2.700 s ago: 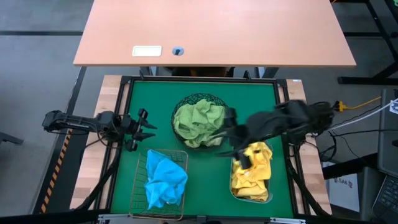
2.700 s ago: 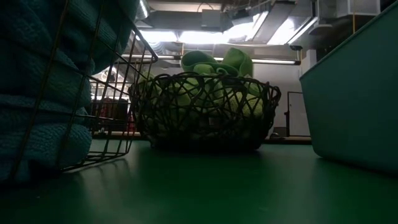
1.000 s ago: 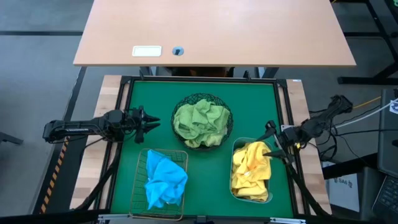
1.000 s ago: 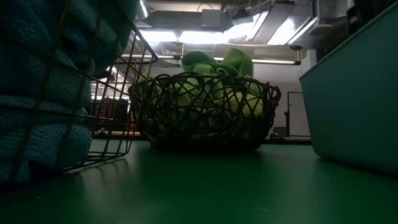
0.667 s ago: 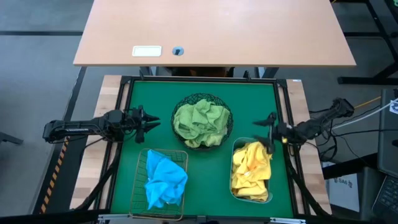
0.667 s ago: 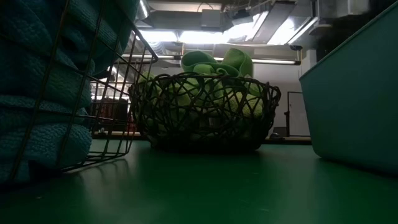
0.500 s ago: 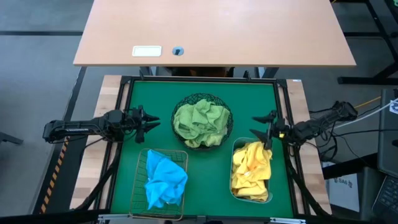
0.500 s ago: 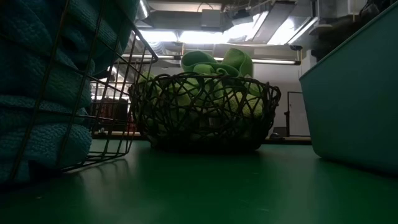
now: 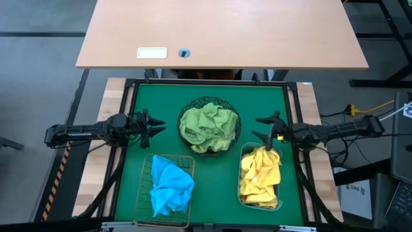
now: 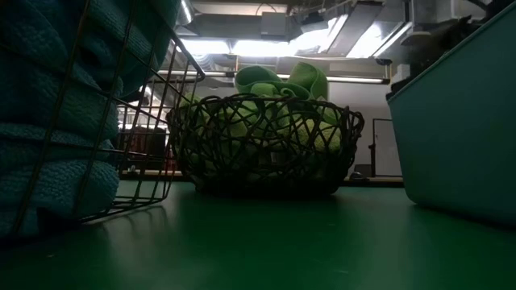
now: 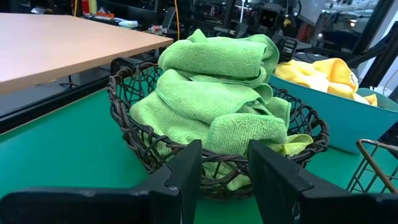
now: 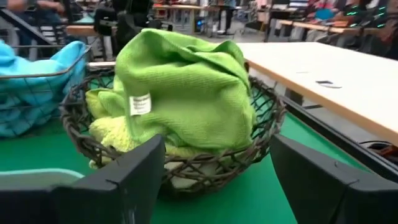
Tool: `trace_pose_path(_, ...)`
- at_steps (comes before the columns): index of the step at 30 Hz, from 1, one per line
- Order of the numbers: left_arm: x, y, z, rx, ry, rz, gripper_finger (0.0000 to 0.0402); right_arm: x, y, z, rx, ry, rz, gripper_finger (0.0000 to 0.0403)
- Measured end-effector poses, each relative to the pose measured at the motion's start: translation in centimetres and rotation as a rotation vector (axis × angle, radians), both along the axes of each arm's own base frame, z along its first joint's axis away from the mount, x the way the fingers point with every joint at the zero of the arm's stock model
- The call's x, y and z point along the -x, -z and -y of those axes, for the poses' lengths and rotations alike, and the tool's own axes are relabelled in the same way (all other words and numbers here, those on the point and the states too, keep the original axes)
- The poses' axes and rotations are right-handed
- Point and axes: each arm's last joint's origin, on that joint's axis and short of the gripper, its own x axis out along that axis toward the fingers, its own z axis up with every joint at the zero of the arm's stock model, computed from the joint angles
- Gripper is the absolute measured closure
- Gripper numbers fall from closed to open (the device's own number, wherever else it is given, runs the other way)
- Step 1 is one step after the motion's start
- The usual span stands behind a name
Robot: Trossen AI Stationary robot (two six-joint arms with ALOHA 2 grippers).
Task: Sort microfiber towel by color & place in baskets
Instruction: Return to Home Position
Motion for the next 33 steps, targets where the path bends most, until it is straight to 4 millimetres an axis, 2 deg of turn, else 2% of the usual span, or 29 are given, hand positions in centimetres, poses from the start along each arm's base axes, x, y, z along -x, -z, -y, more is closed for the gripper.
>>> trace_pose_path(5,0.0,0.0,0.0,0.000,0.001,0.000,0.0278,-0.1,0.3,0.3,-0.024,-0.130,-0.034,0.0113)
trace_pose_path(9,0.0,0.0,0.0,0.002,0.011,0.000,0.0278,0.1,1.2,0.1,-0.048,-0.261,-0.125,0.0113)
trace_pose_path(16,0.0,0.0,0.0,0.007,0.012,0.001,0.0278,0.5,2.3,0.1,-0.063,-0.259,-0.262,0.0113)
trace_pose_path(33,0.0,0.0,0.0,0.008,0.014,0.001,0.0278,0.5,2.4,0.2,-0.054,-0.234,-0.268,0.0113)
